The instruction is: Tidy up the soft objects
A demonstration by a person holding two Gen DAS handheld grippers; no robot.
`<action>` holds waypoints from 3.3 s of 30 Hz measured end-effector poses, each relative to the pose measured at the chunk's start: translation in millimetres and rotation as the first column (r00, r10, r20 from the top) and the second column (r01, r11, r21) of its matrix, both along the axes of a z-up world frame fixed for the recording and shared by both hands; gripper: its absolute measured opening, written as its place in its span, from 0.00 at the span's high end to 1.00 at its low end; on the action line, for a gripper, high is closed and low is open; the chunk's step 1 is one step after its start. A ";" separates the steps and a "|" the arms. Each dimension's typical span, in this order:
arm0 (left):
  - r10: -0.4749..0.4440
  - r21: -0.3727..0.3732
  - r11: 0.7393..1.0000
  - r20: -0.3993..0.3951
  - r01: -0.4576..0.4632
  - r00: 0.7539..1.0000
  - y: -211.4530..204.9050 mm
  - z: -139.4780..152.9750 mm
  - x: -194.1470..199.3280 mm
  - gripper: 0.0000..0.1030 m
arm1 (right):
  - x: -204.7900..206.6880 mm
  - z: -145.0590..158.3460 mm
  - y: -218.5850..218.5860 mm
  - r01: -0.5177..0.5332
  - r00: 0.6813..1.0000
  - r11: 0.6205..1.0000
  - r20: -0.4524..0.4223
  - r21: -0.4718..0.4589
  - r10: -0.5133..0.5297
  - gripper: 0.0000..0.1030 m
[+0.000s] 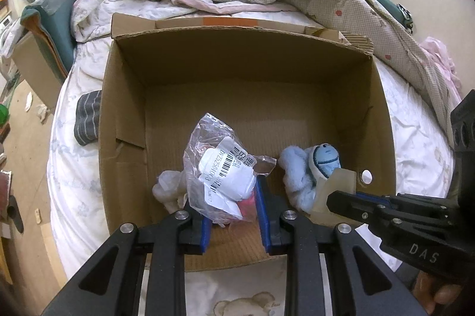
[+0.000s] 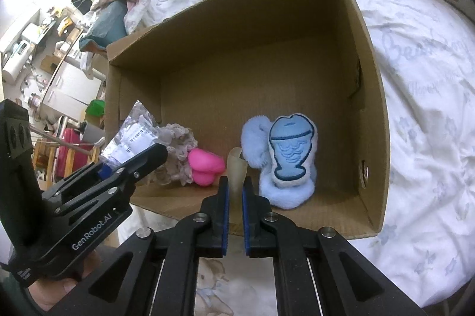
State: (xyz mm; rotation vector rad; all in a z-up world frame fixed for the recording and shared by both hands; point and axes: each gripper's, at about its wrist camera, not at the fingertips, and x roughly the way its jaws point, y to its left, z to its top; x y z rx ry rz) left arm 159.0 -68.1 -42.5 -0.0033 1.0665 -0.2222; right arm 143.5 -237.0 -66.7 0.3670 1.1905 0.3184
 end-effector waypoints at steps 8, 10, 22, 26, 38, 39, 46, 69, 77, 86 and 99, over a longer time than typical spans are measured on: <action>0.006 0.012 1.000 0.002 -0.006 1.000 -1.9 1.7 -0.4 0.77 | -0.2 1.2 -1.3 0.004 1.000 1.000 0.006 -0.003 -0.004 0.91; 0.001 0.010 1.000 0.004 -0.001 1.000 -2.3 2.6 -1.1 0.76 | -0.7 2.1 -1.6 0.006 1.000 1.000 0.011 0.002 -0.006 0.91; 0.063 -0.014 0.998 0.037 -0.063 0.997 14.8 22.5 -9.1 0.56 | -3.2 11.7 -8.7 0.036 0.998 0.998 0.046 0.042 -0.037 0.76; 0.092 -0.003 0.996 0.062 -0.092 0.994 21.4 30.4 -14.1 0.56 | -6.9 22.0 -17.0 0.074 0.993 0.996 0.084 0.051 -0.078 0.34; 0.192 -0.042 0.981 0.181 -0.187 0.965 53.2 71.0 -46.0 0.18 | -42.1 75.9 -35.6 0.151 0.941 0.988 0.306 0.010 -0.147 0.23; 0.198 -0.041 0.980 0.193 -0.193 0.961 56.8 74.1 -50.5 0.18 | -45.2 77.7 -36.4 0.154 0.939 0.988 0.311 0.003 -0.147 0.20; 0.211 -0.031 0.977 0.246 -0.210 0.946 73.7 90.4 -79.0 0.07 | -62.8 94.6 -28.8 0.159 0.913 0.987 0.387 -0.034 -0.134 0.01; 0.188 0.032 0.979 0.236 -0.201 0.953 62.7 74.2 -109.5 0.01 | -98.9 69.3 10.9 0.129 0.920 0.962 0.392 -0.239 -0.026 0.00; 0.176 0.013 0.983 0.219 -0.183 0.960 60.7 71.5 -108.2 0.01 | -97.7 65.4 12.3 0.128 0.925 0.959 0.380 -0.254 -0.023 0.00; 0.172 0.015 0.984 0.211 -0.179 0.962 59.8 69.5 -107.0 0.01 | -96.5 65.5 12.1 0.129 0.925 0.958 0.378 -0.256 -0.024 0.00; 0.173 0.015 0.984 0.209 -0.180 0.962 59.6 69.3 -107.0 0.01 | -96.8 64.7 10.9 0.128 0.925 0.953 0.380 -0.274 -0.015 0.00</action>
